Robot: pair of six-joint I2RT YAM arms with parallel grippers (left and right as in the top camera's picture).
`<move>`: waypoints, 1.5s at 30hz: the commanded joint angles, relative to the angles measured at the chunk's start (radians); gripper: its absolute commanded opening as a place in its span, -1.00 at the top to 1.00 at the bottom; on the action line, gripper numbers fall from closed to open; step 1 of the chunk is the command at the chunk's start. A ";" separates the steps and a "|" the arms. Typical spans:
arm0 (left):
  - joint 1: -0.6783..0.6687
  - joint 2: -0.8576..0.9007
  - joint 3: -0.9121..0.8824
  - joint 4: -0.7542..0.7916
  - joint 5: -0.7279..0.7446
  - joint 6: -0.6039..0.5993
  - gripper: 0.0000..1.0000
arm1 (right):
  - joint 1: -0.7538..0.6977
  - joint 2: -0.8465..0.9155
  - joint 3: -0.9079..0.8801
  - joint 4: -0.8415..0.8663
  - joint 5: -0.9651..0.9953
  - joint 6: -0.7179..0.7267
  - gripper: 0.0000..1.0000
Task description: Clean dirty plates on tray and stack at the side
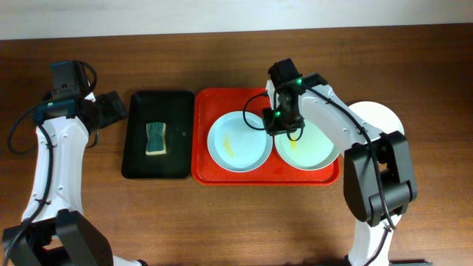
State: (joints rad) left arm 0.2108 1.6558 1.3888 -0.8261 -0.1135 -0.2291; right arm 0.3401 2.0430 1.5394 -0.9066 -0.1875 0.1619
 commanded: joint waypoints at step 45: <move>0.002 -0.001 0.007 0.002 -0.011 -0.010 -0.99 | 0.008 -0.021 -0.143 0.233 -0.063 0.217 0.92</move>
State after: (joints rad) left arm 0.2108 1.6558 1.3888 -0.8261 -0.1135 -0.2287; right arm 0.3412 2.0430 1.4048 -0.6682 -0.2142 0.3534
